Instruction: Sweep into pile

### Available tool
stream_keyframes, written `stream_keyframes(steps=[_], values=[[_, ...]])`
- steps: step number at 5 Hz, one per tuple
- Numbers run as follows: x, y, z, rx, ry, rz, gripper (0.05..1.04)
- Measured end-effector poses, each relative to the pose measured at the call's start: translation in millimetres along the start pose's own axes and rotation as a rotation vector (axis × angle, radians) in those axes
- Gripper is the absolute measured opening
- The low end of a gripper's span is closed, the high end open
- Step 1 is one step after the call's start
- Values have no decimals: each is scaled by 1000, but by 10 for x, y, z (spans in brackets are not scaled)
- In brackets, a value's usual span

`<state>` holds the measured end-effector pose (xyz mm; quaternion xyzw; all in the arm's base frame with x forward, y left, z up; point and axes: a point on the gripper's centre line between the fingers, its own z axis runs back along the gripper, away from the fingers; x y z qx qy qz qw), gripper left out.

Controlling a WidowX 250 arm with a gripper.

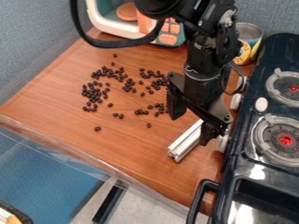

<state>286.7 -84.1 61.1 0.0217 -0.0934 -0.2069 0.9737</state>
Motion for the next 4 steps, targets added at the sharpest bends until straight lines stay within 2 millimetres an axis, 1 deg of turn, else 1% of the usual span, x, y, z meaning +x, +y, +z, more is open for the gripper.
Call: stream_keyframes(steps=[1, 2, 3, 4], values=[[-33, -9, -79, -3, 26, 0, 1001], [2, -10, -193, -8, 18, 5, 1001], [121, -8, -170, -35, -21, 23, 1001], [196, 35, -132, -53, -33, 37, 1001]])
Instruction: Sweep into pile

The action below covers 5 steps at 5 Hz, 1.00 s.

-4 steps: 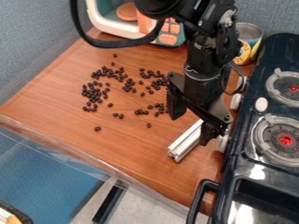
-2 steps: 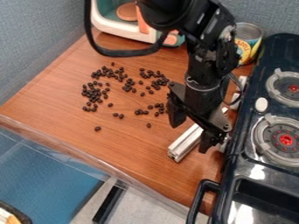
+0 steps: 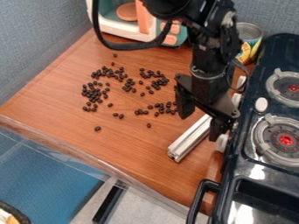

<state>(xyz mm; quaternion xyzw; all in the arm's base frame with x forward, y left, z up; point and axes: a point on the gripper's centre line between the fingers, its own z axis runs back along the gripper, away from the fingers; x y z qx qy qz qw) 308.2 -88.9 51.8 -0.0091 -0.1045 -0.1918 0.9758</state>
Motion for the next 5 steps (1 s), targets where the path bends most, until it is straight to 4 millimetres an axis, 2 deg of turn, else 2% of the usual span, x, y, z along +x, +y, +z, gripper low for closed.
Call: stream_keyframes(steps=[3, 5], values=[[-6, 123, -74, 9, 49, 1, 1001], [-68, 146, -230, 22, 94, -4, 1001]])
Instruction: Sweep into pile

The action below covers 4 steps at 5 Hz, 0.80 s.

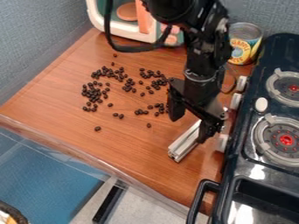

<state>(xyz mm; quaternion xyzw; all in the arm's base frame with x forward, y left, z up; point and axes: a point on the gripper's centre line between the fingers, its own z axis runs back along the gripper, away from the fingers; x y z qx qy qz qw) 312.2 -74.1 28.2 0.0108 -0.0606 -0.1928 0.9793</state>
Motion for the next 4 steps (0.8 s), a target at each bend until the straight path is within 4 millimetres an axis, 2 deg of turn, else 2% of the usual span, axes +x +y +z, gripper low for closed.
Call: stream_keyframes(steps=[1, 3, 4], values=[[-26, 6, -80, 4, 22, -9, 947], [-17, 32, -101, -5, 14, 8, 382], [-11, 71, -92, -4, 9, 18, 366]])
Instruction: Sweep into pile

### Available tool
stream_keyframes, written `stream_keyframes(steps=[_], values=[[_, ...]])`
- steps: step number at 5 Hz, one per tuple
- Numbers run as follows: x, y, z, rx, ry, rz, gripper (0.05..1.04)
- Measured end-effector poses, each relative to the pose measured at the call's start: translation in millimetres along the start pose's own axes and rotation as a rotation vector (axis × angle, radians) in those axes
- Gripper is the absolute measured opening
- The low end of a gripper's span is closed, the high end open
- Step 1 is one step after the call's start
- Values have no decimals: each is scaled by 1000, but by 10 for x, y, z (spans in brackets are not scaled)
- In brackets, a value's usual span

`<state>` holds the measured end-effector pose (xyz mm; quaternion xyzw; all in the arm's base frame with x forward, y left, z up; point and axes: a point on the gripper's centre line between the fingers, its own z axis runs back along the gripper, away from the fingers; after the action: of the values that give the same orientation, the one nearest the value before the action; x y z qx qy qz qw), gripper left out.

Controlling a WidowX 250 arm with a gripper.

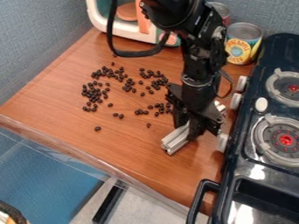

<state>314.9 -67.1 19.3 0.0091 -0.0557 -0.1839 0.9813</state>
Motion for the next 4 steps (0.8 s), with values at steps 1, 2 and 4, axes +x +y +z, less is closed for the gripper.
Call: stream_keyframes(steps=[1, 2, 4], values=[[37, 45, -7, 6, 1, 11, 366], [35, 56, -21, 7, 6, 12, 366], [-12, 325, -25, 9, 4, 83, 366]])
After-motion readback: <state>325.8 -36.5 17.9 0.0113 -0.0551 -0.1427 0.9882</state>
